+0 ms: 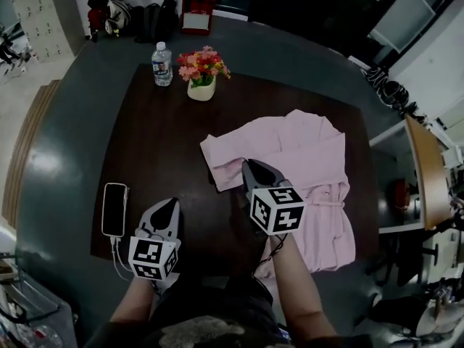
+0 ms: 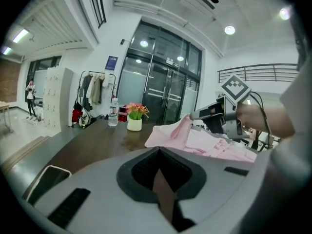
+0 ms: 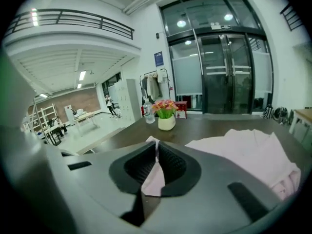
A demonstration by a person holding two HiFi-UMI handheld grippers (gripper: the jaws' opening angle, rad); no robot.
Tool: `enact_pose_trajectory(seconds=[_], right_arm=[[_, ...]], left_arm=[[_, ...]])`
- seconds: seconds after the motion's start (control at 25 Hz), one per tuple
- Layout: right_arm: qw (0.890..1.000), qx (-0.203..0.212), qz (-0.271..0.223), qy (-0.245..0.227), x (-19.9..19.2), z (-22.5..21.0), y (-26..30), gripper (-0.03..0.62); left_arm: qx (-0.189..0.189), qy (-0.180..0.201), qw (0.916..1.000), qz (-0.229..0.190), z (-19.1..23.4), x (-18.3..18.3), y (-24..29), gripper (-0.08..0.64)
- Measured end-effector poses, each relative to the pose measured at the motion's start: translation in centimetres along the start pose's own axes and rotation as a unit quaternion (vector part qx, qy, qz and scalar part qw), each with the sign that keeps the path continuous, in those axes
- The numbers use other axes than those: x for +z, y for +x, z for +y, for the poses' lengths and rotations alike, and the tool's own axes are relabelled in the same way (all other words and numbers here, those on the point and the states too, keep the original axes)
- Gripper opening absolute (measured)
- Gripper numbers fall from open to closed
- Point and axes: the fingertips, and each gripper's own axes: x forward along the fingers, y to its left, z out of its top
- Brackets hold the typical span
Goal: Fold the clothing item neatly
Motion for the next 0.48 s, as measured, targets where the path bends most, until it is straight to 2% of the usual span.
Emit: enact_pose_trajectory(seconds=[0.24, 0.48], right_arm=[[0.998, -0.034, -0.035, 0.04, 0.6, -10.6, -4.9, 0.011], [0.993, -0.05, -0.053, 0.095, -0.4, -22.1, -8.8, 0.011]], left_arm=[[-0.017, 0.007, 0.9998, 0.012, -7.5, 0.1, 3.8, 0.009], [-0.022, 0.018, 0.9993, 0.023, -14.6, 0.3, 7.0, 0.009]])
